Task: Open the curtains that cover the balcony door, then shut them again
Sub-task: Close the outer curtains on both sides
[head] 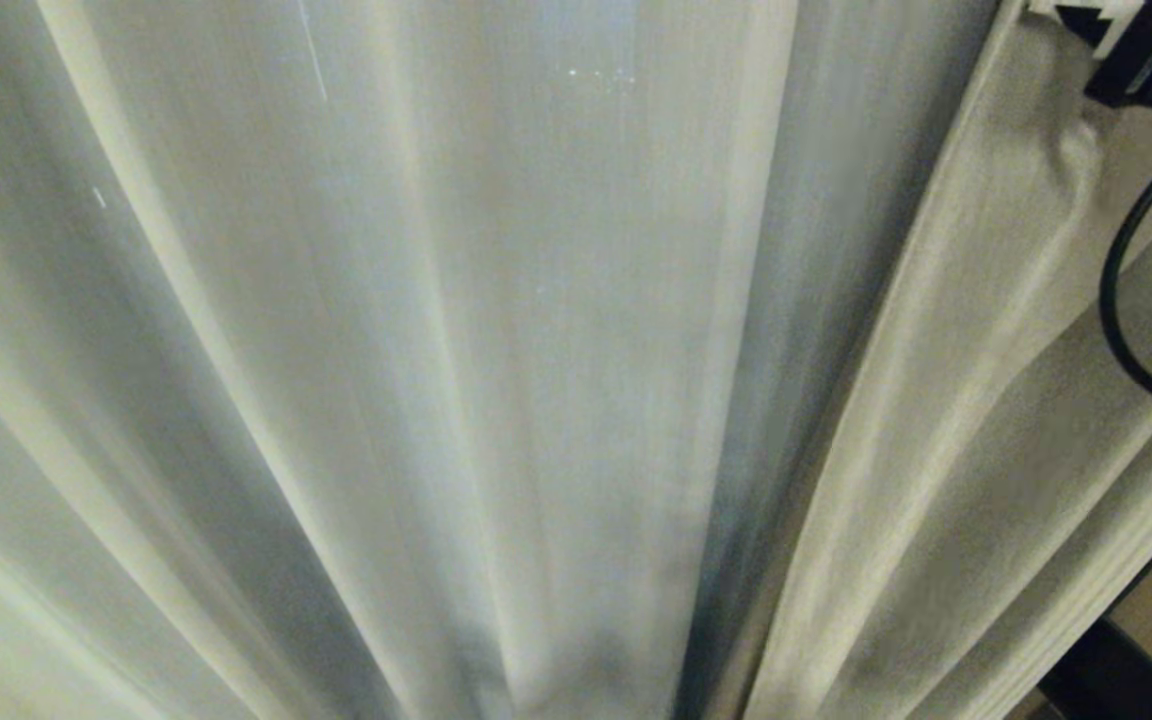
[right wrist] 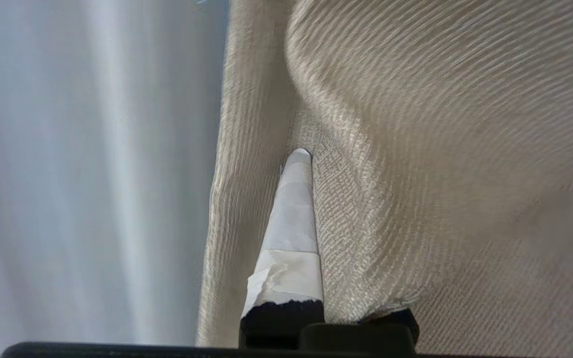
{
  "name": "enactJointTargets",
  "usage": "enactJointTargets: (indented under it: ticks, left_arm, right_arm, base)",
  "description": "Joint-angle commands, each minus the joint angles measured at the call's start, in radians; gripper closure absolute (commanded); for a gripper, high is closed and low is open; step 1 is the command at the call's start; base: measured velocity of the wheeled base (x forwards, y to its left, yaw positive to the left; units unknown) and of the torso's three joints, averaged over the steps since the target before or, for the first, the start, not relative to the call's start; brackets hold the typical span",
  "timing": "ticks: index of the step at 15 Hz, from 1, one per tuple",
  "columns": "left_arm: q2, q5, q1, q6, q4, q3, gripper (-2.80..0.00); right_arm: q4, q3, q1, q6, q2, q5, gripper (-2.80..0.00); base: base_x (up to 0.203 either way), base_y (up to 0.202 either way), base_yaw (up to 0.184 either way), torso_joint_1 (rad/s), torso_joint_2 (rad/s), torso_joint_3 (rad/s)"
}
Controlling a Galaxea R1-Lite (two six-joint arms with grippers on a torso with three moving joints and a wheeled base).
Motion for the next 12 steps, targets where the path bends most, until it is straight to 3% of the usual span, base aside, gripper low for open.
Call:
enactJointTargets:
  ticks: [1,3,6,12]
  left_arm:
    - [0.0,0.0,0.0,0.0,0.0,0.0,0.0]
    - [0.0,0.0,0.0,0.0,0.0,0.0,0.0]
    - [0.0,0.0,0.0,0.0,0.0,0.0,0.0]
    - [0.0,0.0,0.0,0.0,0.0,0.0,0.0]
  right_arm:
    - [-0.002,-0.005,0.054,-0.027,0.026,0.001,0.0]
    - [-0.002,-0.016,0.113,-0.052,0.054,-0.028,0.0]
    - [0.005,-0.112,0.196,-0.052,0.136,-0.135,0.0]
    - [0.003,-0.195,0.356,-0.115,0.24,-0.206,0.0]
  base:
    - [0.0,0.0,0.0,0.0,0.0,0.0]
    - [0.0,0.0,0.0,0.0,0.0,0.0]
    - [0.0,0.0,0.0,0.0,0.0,0.0]
    - [0.0,0.0,0.0,0.0,0.0,0.0]
